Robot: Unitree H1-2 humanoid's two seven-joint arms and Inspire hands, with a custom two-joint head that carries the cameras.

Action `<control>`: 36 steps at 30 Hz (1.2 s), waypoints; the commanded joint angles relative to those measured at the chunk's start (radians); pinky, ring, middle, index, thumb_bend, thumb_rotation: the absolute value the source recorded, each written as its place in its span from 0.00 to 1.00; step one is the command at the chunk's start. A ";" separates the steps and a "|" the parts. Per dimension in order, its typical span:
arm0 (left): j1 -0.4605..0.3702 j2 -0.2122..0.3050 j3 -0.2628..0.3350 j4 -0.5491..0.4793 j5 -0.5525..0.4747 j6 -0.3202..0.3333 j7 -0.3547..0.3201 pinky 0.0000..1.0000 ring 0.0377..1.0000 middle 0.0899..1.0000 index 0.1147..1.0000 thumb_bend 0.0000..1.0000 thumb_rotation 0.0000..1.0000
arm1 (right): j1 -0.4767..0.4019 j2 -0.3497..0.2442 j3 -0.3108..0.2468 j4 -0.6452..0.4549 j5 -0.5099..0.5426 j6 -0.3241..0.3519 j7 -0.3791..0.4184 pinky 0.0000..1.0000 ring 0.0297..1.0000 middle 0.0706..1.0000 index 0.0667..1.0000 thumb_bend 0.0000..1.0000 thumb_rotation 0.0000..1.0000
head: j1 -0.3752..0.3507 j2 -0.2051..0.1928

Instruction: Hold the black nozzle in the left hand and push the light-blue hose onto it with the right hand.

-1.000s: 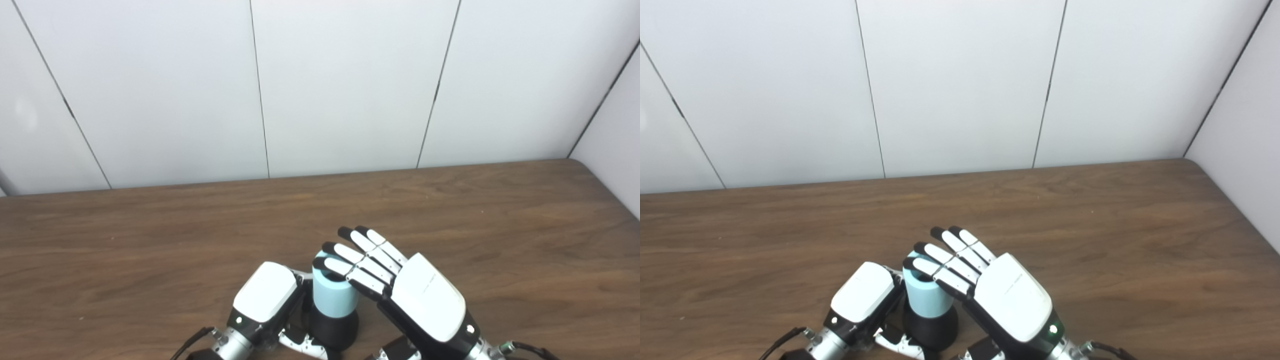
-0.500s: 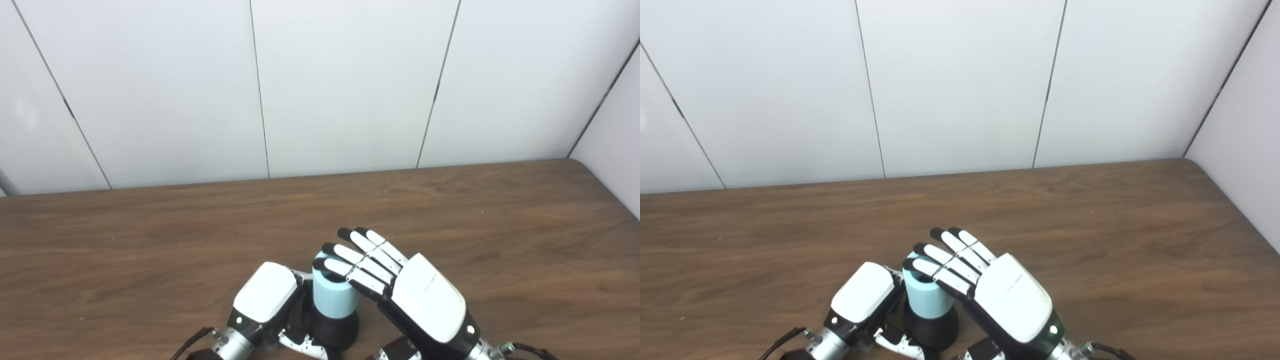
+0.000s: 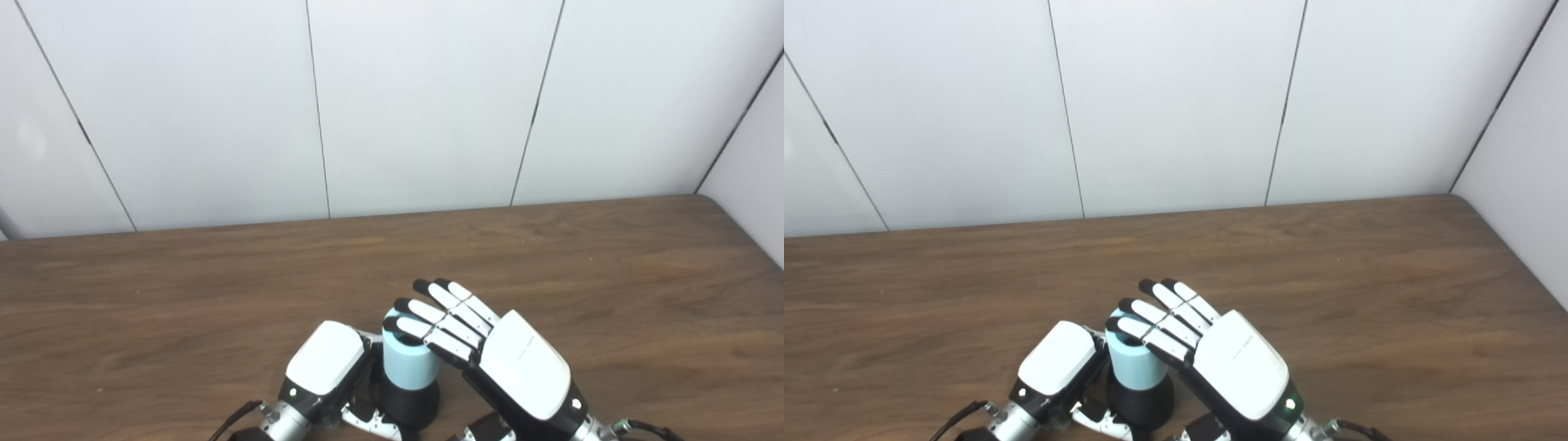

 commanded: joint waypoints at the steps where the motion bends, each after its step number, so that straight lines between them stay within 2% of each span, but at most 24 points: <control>1: 0.045 0.010 -0.023 0.048 0.007 -0.015 -0.014 0.12 0.13 0.42 0.41 0.52 0.00 | 0.019 -0.026 0.007 0.004 -0.016 -0.020 0.016 0.93 0.95 0.86 0.80 0.77 0.72 | -0.001 0.000; 12: 0.045 0.009 -0.018 0.054 0.008 -0.020 -0.006 0.11 0.12 0.42 0.41 0.52 0.00 | 0.020 -0.028 0.008 0.007 -0.012 -0.017 0.017 0.93 0.94 0.85 0.79 0.77 0.70 | 0.000 0.001; 17: 0.043 0.010 -0.014 0.047 0.002 -0.009 -0.024 0.10 0.11 0.42 0.41 0.52 0.00 | 0.019 -0.028 0.008 0.008 -0.015 -0.014 0.019 0.94 0.95 0.86 0.79 0.77 0.71 | 0.001 0.000; 36: 0.045 0.008 -0.008 0.048 -0.004 -0.011 -0.026 0.10 0.10 0.42 0.41 0.52 0.00 | 0.024 -0.033 0.017 0.020 -0.021 -0.018 0.005 0.93 0.94 0.84 0.78 0.77 0.73 | 0.001 0.002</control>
